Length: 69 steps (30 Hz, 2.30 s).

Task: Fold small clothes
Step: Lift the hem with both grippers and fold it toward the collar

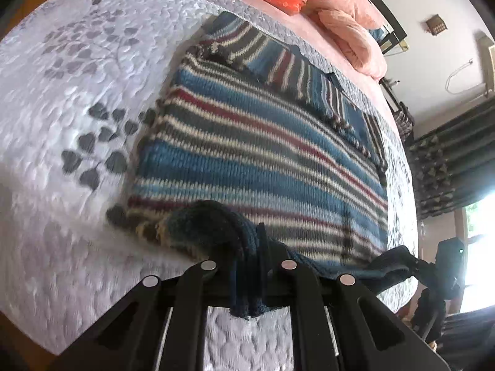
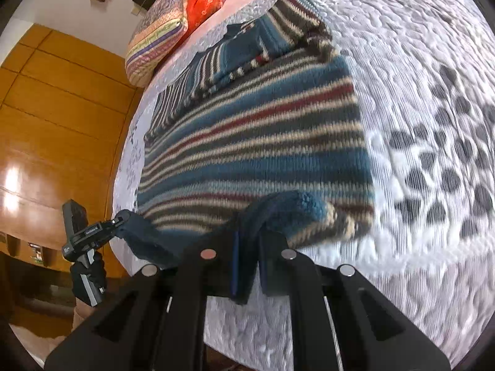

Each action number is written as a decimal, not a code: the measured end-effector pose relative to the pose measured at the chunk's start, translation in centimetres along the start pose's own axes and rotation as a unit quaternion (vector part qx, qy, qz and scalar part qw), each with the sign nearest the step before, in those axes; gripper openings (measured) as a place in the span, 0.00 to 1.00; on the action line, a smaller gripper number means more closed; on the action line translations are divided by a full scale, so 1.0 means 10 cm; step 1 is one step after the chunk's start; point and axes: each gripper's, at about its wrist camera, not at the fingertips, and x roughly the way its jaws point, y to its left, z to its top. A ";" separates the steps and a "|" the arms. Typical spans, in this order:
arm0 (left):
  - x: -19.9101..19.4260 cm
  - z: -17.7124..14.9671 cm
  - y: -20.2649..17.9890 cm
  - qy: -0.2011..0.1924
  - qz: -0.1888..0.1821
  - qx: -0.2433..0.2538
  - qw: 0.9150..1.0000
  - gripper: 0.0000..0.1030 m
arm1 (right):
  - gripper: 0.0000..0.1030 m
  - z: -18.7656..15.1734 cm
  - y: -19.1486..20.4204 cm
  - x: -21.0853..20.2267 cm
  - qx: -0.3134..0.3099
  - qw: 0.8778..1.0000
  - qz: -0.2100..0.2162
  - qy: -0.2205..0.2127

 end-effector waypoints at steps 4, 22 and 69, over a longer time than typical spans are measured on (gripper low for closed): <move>0.18 0.19 0.05 0.006 -0.010 -0.010 1.000 0.10 | 0.09 0.25 -0.11 0.18 0.018 1.000 0.008 0.003; 0.61 0.58 0.33 0.048 -0.075 -0.046 0.995 0.16 | 0.12 0.64 -0.67 0.54 0.122 0.989 0.067 0.055; 0.85 0.73 -0.40 0.071 0.029 0.260 0.963 0.45 | 0.55 0.92 0.25 0.98 -0.223 0.961 -0.124 0.108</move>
